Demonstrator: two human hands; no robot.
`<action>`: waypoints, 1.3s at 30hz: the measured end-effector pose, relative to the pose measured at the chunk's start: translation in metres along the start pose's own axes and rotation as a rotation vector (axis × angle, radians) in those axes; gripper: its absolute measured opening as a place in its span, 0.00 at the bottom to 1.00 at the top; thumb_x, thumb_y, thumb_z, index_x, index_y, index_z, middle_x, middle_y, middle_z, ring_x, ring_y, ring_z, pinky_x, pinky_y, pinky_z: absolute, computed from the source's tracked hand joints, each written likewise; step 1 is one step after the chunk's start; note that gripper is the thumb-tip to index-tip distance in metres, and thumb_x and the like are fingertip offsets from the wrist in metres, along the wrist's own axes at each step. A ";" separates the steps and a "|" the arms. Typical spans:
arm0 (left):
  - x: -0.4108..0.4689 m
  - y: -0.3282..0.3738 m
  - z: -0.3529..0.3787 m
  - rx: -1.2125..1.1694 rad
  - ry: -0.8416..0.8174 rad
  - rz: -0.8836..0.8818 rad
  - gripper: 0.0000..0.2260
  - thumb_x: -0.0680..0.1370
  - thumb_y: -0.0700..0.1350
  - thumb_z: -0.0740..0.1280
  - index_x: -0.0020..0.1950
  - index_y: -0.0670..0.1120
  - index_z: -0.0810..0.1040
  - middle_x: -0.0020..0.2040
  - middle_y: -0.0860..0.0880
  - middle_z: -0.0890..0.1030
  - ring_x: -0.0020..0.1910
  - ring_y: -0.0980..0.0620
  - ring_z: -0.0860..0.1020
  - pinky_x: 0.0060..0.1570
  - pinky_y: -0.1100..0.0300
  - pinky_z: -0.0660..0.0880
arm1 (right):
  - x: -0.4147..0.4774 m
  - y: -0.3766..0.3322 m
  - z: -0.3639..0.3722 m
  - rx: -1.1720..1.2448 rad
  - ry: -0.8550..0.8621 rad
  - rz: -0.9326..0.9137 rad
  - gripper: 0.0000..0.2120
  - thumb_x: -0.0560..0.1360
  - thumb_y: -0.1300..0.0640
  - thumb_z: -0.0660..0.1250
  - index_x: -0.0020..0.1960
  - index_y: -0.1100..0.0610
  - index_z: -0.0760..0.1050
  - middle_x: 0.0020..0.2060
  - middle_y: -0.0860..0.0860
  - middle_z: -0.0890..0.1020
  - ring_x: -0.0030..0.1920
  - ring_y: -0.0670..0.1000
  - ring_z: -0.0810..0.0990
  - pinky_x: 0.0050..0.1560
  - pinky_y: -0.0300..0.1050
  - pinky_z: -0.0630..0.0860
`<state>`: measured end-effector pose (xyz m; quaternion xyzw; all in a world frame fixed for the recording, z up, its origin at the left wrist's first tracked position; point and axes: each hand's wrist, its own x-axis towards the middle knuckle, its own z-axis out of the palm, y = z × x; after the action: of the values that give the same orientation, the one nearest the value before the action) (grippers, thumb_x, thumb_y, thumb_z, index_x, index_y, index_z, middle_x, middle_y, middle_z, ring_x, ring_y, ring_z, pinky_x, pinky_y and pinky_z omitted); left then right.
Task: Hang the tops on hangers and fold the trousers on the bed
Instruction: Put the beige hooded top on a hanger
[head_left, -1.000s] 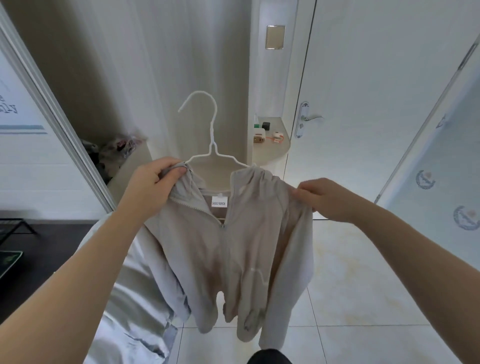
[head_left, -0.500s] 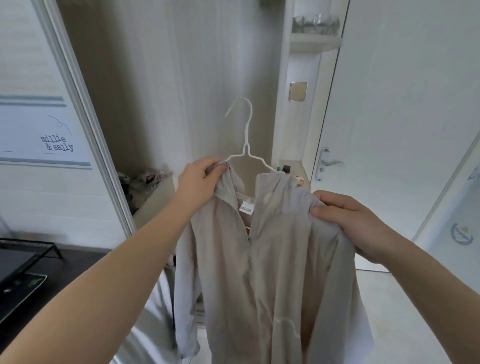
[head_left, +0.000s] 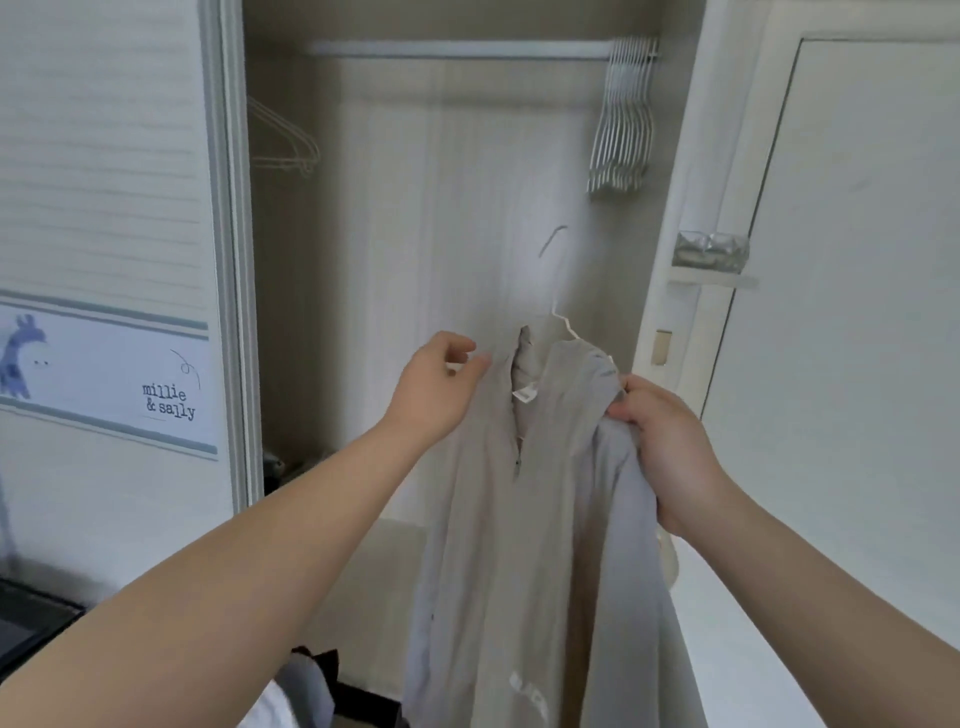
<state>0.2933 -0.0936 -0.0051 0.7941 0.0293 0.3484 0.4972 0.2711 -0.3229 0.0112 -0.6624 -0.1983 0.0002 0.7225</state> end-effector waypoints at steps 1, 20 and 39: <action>0.005 0.005 -0.006 -0.018 -0.025 0.044 0.09 0.80 0.51 0.69 0.56 0.48 0.79 0.53 0.52 0.82 0.49 0.52 0.81 0.48 0.62 0.73 | 0.017 -0.005 0.006 0.000 0.011 -0.021 0.11 0.75 0.67 0.59 0.42 0.59 0.79 0.39 0.55 0.81 0.40 0.53 0.79 0.45 0.47 0.72; 0.179 0.004 -0.051 0.182 -0.398 0.319 0.17 0.73 0.50 0.76 0.57 0.50 0.73 0.42 0.54 0.79 0.41 0.54 0.79 0.43 0.58 0.76 | 0.301 -0.129 0.171 -0.335 0.176 -0.498 0.10 0.75 0.68 0.56 0.40 0.62 0.74 0.37 0.59 0.74 0.38 0.55 0.73 0.37 0.47 0.70; 0.391 0.001 -0.068 0.487 -0.004 0.521 0.07 0.77 0.46 0.65 0.40 0.54 0.72 0.41 0.54 0.80 0.44 0.48 0.79 0.45 0.52 0.78 | 0.511 -0.189 0.172 -0.311 0.275 -0.520 0.12 0.75 0.57 0.61 0.46 0.64 0.78 0.38 0.57 0.78 0.38 0.53 0.76 0.40 0.47 0.70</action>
<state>0.5484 0.1119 0.2182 0.8708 -0.0929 0.4447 0.1879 0.6433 -0.0472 0.3457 -0.6859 -0.2588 -0.3038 0.6085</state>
